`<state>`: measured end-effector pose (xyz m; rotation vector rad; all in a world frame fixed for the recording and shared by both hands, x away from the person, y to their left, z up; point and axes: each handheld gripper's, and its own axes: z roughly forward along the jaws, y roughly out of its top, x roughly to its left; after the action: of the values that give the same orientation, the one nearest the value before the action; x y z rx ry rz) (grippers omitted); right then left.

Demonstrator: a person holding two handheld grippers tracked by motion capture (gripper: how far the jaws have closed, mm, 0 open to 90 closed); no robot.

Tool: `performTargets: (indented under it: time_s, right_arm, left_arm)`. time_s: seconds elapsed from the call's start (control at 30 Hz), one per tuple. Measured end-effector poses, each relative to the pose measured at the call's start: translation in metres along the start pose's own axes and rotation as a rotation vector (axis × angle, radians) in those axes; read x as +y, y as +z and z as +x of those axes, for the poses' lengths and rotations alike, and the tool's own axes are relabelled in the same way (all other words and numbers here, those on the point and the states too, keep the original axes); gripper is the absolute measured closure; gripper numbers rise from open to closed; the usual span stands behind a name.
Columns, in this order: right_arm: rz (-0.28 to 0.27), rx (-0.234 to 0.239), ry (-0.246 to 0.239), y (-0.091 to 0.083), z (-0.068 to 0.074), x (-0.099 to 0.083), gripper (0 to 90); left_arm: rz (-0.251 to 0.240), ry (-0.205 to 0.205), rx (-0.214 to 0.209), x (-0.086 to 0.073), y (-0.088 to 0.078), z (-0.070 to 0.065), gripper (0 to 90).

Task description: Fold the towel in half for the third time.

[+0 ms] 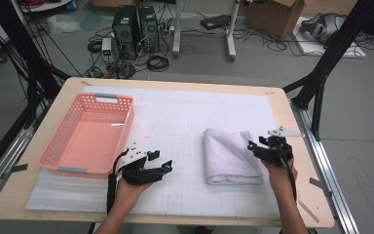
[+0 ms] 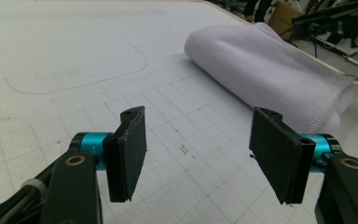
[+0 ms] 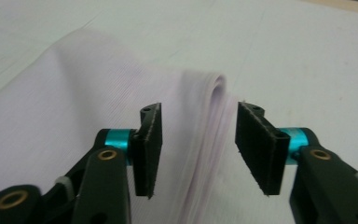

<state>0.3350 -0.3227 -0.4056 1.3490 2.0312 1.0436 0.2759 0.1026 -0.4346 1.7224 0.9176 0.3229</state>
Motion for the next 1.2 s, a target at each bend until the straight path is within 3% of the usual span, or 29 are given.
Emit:
performTargets:
  time_s: [0.13, 0.23, 0.27, 0.33, 0.47, 0.57, 0.6, 0.63, 0.7, 0.77, 0.83, 0.87, 0.97, 1.03, 1.13, 1.2]
  right_arm:
    - [0.014, 0.023, 0.050, 0.026, -0.007, 0.017, 42.5]
    - [0.070, 0.011, 0.067, 0.047, -0.008, 0.017, 43.2]
    - [0.093, 0.011, 0.078, 0.053, -0.008, 0.016, 48.4]
    - [0.107, 0.026, 0.098, 0.057, -0.010, 0.013, 72.6]
    - [0.057, -0.128, 0.039, 0.043, -0.007, 0.018, 78.6]
    - [0.134, -0.223, -0.014, 0.045, -0.007, 0.017, 60.1]
    - [0.134, -0.251, -0.016, 0.044, -0.007, 0.016, 55.0]
    - [0.110, -0.249, 0.011, 0.042, -0.008, 0.016, 52.9]
    - [0.041, -0.219, 0.042, 0.035, -0.008, 0.019, 48.6]
    - [-0.019, -0.142, 0.030, 0.030, -0.005, 0.022, 48.7]
    - [-0.027, -0.095, 0.006, 0.029, 0.001, 0.025, 49.3]
    - [-0.025, -0.041, -0.004, 0.031, 0.006, 0.027, 49.5]
    - [0.006, 0.079, -0.042, 0.043, 0.025, 0.031, 50.0]
    - [0.064, 0.154, -0.077, 0.054, 0.042, 0.032, 50.4]
    - [0.132, 0.184, -0.131, 0.072, 0.066, 0.033, 51.2]
    - [0.144, 0.188, -0.135, 0.081, 0.076, 0.034, 51.2]
  left_arm:
    - [0.007, 0.003, -0.004, -0.001, 0.002, -0.001, 36.8]
    - [0.007, 0.000, -0.006, -0.002, 0.002, -0.001, 36.8]
    - [0.008, 0.003, -0.007, -0.002, 0.002, 0.000, 36.8]
    - [0.005, -0.004, -0.004, -0.002, 0.002, 0.000, 36.9]
    - [0.004, -0.008, -0.001, -0.002, 0.001, 0.001, 37.0]
    - [0.003, -0.008, 0.000, -0.001, 0.001, 0.000, 37.0]
    - [0.002, -0.010, -0.002, -0.001, 0.001, 0.000, 37.0]
    - [0.004, -0.008, -0.001, -0.001, 0.001, 0.000, 37.0]
    - [0.004, -0.009, -0.001, -0.001, 0.001, 0.000, 37.0]
    - [0.002, -0.008, 0.000, -0.001, 0.002, 0.000, 37.0]
    - [0.004, -0.006, 0.000, -0.001, 0.002, 0.000, 37.0]
    - [0.004, -0.005, 0.000, -0.001, 0.002, 0.000, 37.0]
    - [0.001, -0.010, 0.002, -0.001, 0.001, 0.000, 37.0]
    - [0.003, -0.007, 0.002, -0.001, 0.001, 0.001, 37.0]
    - [0.001, -0.009, 0.004, -0.001, 0.000, 0.001, 37.0]
    - [-0.001, -0.009, 0.004, -0.001, 0.000, 0.001, 37.0]
